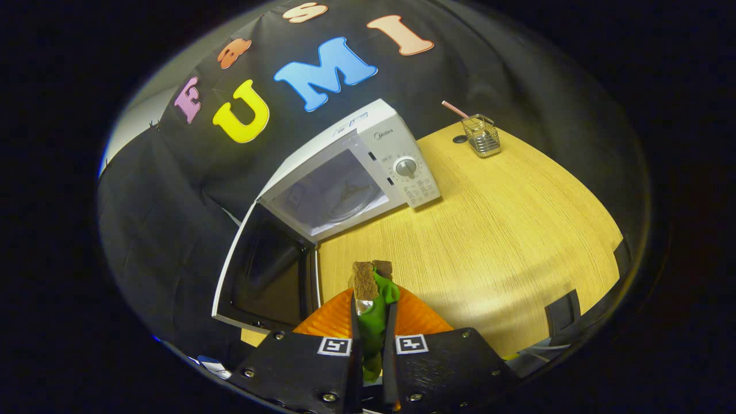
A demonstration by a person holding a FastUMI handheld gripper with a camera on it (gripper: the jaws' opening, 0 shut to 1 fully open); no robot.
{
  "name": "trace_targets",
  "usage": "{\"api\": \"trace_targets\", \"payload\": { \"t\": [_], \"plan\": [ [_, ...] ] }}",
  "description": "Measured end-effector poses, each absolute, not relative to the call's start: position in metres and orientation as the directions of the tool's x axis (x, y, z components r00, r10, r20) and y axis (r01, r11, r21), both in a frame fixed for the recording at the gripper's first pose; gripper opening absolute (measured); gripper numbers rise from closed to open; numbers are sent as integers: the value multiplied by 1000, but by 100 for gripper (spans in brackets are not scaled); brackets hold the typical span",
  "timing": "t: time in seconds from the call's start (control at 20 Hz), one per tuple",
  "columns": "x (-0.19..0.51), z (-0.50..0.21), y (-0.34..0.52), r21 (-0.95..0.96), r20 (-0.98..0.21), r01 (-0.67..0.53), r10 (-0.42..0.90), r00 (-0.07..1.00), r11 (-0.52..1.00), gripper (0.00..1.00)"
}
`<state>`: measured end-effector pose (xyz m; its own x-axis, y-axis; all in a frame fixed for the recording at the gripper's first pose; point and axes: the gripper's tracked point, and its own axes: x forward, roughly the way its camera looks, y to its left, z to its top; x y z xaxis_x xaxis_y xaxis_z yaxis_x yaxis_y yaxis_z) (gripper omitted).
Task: Open the microwave, put the food inside, and close the microwave door.
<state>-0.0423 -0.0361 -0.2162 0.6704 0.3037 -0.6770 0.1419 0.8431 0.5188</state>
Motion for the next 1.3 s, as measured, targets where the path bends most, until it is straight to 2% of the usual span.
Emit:
{"api": "trace_targets", "payload": {
  "t": [0.45,1.3],
  "plan": [
    [11,-202,20,618,-585,149,325,744,772,14],
    [119,-226,70,697,-465,200,222,857,688,13]
  ]
}}
